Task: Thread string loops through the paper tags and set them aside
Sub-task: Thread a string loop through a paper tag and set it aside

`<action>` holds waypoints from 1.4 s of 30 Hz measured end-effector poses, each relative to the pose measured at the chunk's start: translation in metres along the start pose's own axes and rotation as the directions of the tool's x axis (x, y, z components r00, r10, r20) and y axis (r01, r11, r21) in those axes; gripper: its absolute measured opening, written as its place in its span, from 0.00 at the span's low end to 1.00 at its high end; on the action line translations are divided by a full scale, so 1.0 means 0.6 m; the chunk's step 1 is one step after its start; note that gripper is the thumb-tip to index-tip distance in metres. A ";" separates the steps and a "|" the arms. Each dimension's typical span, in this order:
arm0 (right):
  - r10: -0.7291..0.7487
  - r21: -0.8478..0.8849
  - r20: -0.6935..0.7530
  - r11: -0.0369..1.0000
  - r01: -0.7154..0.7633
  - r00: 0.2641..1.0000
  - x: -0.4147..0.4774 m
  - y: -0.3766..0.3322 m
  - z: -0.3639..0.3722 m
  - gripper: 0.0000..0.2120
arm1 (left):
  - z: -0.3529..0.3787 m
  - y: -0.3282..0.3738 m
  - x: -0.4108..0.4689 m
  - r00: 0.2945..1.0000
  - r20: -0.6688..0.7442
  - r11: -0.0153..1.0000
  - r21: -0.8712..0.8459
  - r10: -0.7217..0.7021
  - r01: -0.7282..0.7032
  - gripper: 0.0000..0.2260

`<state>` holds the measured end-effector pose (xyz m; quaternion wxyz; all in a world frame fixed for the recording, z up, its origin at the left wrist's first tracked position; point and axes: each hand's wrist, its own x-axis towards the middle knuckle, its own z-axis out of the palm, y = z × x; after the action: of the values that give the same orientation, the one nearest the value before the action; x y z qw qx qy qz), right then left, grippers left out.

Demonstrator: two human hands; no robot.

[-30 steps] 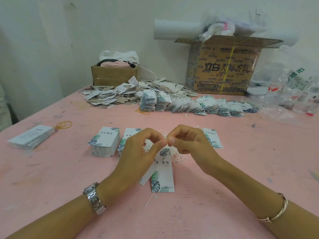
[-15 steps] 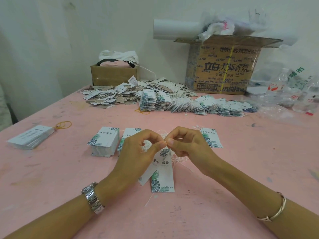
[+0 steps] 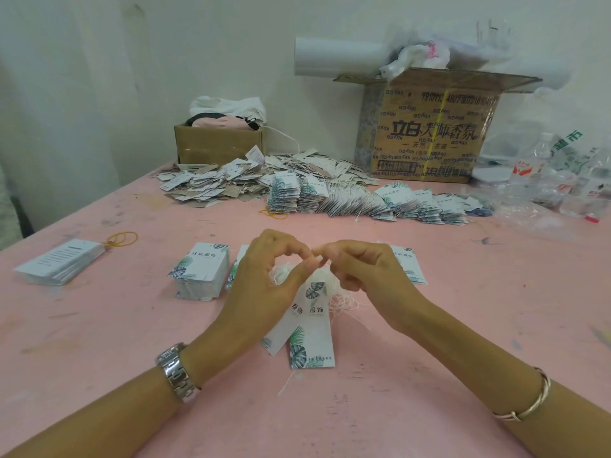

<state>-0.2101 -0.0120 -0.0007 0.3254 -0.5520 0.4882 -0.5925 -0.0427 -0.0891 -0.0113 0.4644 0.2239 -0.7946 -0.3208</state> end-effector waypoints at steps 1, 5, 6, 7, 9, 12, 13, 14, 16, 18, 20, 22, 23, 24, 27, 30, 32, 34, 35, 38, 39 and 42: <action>0.014 -0.019 -0.027 1.000 -0.014 1.000 0.000 0.001 -0.002 0.14 | 0.000 0.000 0.001 1.000 -0.018 1.000 -0.002 -0.004 0.004 0.04; 0.194 -0.155 -0.099 0.966 -0.208 0.976 0.010 0.017 0.015 0.21 | -0.003 0.004 0.005 0.995 -0.082 0.982 -0.184 -0.054 0.038 0.07; 0.228 -0.184 -0.073 0.954 -0.237 0.971 0.007 0.021 0.022 0.25 | -0.004 0.006 0.006 0.993 -0.093 0.967 -0.250 -0.074 0.049 0.07; 0.228 -0.217 -0.033 0.949 -0.230 0.973 0.002 0.026 0.029 0.31 | -0.005 0.007 0.008 0.991 -0.101 0.952 -0.301 -0.088 0.054 0.07; 0.175 -0.295 0.028 0.942 -0.159 0.984 -0.012 0.032 0.041 0.40 | -0.004 0.008 0.010 0.989 -0.107 0.932 -0.360 -0.099 0.054 0.05; 0.094 -0.350 0.004 0.933 -0.086 0.996 -0.014 0.036 0.047 0.42 | -0.003 0.006 0.012 0.988 -0.113 0.915 -0.399 -0.108 0.055 0.05; 0.083 -0.336 -0.003 0.939 -0.079 0.997 -0.014 0.034 0.047 0.40 | -0.003 0.005 0.013 0.987 -0.120 0.912 -0.406 -0.112 0.054 0.06; 0.085 -0.298 -0.005 0.951 -0.083 0.996 -0.011 0.031 0.047 0.38 | -0.003 0.005 0.014 0.985 -0.127 0.908 -0.416 -0.116 0.053 0.07; 0.104 -0.202 -0.006 0.974 -0.103 0.995 -0.010 0.031 0.044 0.33 | -0.004 0.005 0.016 0.981 -0.147 0.895 -0.442 -0.129 0.051 0.10; 0.109 -0.137 -0.006 0.985 -0.109 0.994 -0.012 0.027 0.041 0.30 | -0.005 0.003 0.019 0.973 -0.183 0.887 -0.459 -0.144 0.045 0.09; 0.106 -0.083 0.015 0.991 -0.104 0.994 -0.010 0.024 0.038 0.27 | -0.008 -0.001 0.023 0.960 -0.229 0.883 -0.467 -0.164 0.040 0.06; 0.103 -0.043 0.031 0.994 -0.101 0.994 -0.008 0.020 0.034 0.26 | -0.011 -0.007 0.027 0.942 -0.271 0.877 -0.479 -0.197 0.045 0.05; 0.102 -0.024 0.030 0.995 -0.101 0.994 -0.007 0.018 0.032 0.25 | -0.013 -0.010 0.029 0.933 -0.287 0.874 -0.483 -0.217 0.054 0.04; 0.100 -0.008 0.021 0.995 -0.100 0.995 -0.007 0.016 0.031 0.24 | -0.015 -0.013 0.031 0.924 -0.300 0.869 -0.490 -0.239 0.066 0.05; 0.072 -0.009 0.004 0.997 -0.072 0.997 -0.005 0.009 0.026 0.15 | -0.017 -0.020 0.036 0.895 -0.312 0.838 -0.534 -0.320 0.114 0.06; 0.040 -0.013 0.034 0.999 -0.040 0.999 -0.006 0.008 0.022 0.06 | -0.018 -0.024 0.039 0.874 -0.309 0.816 -0.558 -0.376 0.154 0.07; 0.046 -0.013 0.053 0.999 -0.045 0.998 -0.006 0.008 0.019 0.04 | -0.018 -0.025 0.039 0.871 -0.307 0.815 -0.555 -0.384 0.164 0.07; 0.060 -0.008 0.060 0.998 -0.059 0.996 -0.006 0.010 0.017 0.05 | -0.018 -0.025 0.039 0.871 -0.306 0.814 -0.557 -0.385 0.164 0.07; 0.065 -0.006 0.059 0.998 -0.065 0.996 -0.006 0.011 0.017 0.05 | -0.018 -0.025 0.039 0.869 -0.307 0.812 -0.560 -0.388 0.165 0.07; 0.062 -0.022 0.050 0.998 -0.061 0.997 -0.004 0.016 0.016 0.06 | -0.019 -0.027 0.040 0.854 -0.319 0.803 -0.570 -0.411 0.174 0.08; 0.061 -0.022 0.043 0.998 -0.060 0.997 -0.004 0.018 0.015 0.07 | -0.020 -0.028 0.040 0.847 -0.321 0.796 -0.579 -0.424 0.179 0.08; 0.076 0.025 -0.006 0.997 -0.076 0.997 0.000 0.020 0.011 0.08 | -0.023 -0.030 0.040 0.829 -0.314 0.763 -0.618 -0.463 0.192 0.07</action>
<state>-0.2058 -0.0172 -0.0128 0.3529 -0.5267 0.5025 -0.5877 -0.0408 -0.1210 -0.0050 0.6139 0.2840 -0.4815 -0.5573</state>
